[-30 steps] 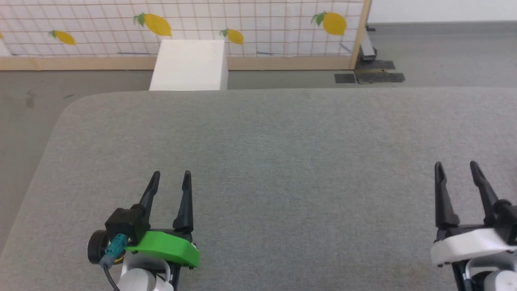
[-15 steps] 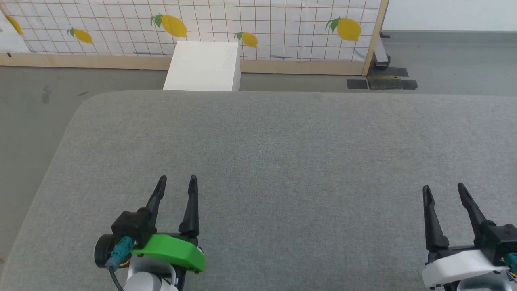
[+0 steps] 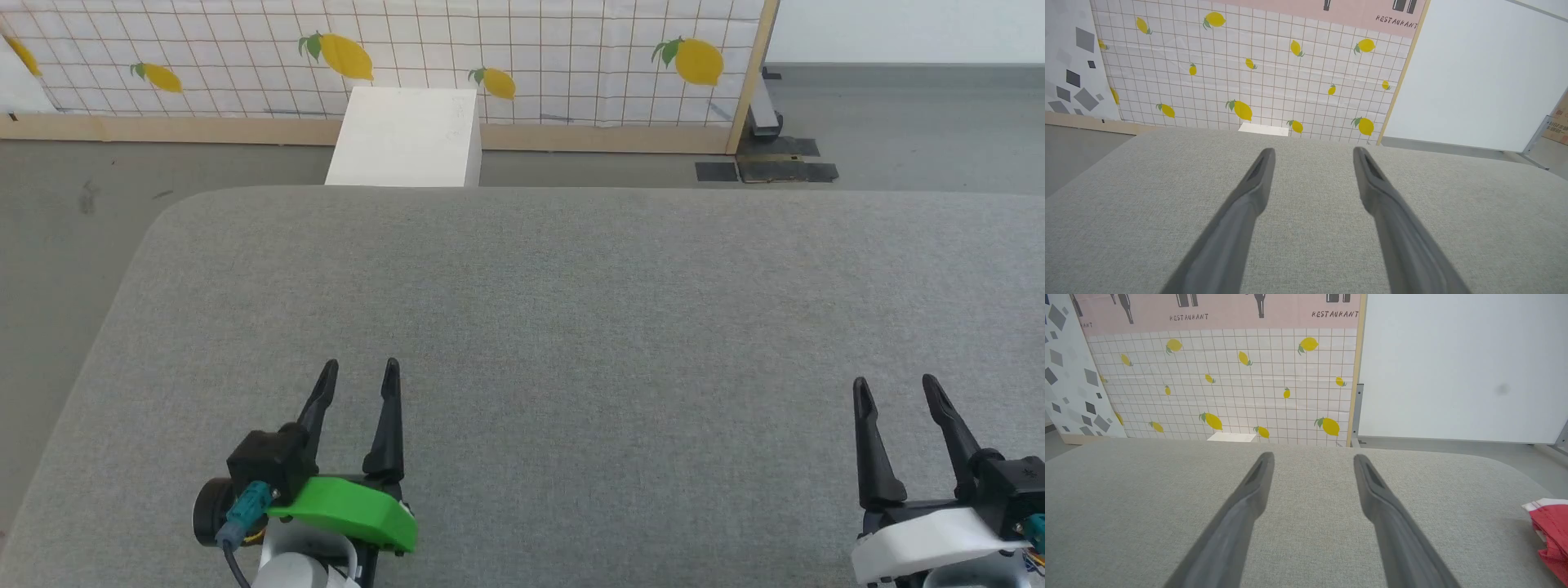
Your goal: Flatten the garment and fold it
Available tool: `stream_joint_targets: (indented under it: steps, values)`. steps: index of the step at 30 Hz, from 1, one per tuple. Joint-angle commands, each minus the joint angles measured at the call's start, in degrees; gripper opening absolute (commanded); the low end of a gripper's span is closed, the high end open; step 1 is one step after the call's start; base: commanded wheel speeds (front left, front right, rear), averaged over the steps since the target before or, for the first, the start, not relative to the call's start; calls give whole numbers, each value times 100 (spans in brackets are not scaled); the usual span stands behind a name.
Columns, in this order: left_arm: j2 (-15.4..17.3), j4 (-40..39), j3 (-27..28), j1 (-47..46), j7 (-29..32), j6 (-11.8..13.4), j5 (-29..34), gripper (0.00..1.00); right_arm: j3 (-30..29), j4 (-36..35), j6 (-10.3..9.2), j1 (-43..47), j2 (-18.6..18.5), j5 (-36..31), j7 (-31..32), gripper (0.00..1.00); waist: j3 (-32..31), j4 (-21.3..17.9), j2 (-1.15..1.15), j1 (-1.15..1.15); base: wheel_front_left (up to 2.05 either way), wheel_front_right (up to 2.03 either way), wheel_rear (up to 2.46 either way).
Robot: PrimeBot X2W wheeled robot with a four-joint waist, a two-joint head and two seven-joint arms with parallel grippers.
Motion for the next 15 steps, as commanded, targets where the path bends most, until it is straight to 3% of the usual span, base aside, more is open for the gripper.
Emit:
stream_joint_targets:
  steps: [1,15]
  values:
    - [-15,13,-13,65,-23,28,-72,100,19,-5,-9,81,17,29,-37,100,6,3,0,0,0,0,0]
    - [-15,51,-33,78,-23,37,-107,100,52,33,-9,95,18,86,-14,100,1,6,0,0,0,0,0]
